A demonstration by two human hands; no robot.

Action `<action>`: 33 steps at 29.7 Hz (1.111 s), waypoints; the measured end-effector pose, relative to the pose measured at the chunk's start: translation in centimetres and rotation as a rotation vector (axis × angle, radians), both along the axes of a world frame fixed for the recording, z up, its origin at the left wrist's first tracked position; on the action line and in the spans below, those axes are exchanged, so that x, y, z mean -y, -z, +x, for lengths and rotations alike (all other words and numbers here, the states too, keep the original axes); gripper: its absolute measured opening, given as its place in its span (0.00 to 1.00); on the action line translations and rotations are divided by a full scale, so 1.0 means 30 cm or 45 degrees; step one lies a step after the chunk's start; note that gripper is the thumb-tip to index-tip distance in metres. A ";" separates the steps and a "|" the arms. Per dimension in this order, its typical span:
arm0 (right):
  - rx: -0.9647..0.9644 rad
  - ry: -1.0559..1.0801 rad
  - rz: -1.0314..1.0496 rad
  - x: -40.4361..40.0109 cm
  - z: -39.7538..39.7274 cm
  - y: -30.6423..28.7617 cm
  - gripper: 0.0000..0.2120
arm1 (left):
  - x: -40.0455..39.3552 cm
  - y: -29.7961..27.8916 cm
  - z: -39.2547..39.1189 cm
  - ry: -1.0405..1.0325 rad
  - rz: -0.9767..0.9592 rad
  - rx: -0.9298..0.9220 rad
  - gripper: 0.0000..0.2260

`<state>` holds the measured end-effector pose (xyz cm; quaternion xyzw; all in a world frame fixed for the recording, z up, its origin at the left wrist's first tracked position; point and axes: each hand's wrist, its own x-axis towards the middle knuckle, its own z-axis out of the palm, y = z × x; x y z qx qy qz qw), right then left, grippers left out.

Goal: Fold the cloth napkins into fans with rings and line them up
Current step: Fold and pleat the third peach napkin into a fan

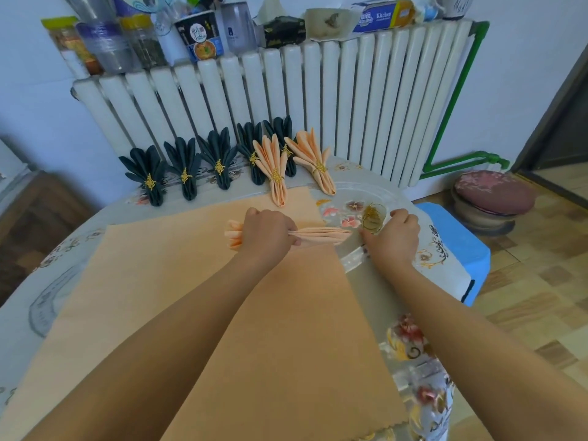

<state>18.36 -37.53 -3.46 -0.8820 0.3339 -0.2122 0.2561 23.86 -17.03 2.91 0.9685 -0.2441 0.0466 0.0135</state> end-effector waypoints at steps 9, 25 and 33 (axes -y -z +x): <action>0.028 -0.044 -0.009 0.013 0.090 0.025 0.25 | 0.007 0.041 0.046 -0.007 0.004 0.009 0.16; -0.109 -0.067 -0.085 0.025 0.009 0.023 0.19 | -0.061 0.033 -0.015 -0.001 -0.031 -0.005 0.15; 0.277 -0.278 0.232 -0.026 -0.084 -0.005 0.21 | -0.143 -0.002 -0.062 -0.066 -0.100 -0.077 0.14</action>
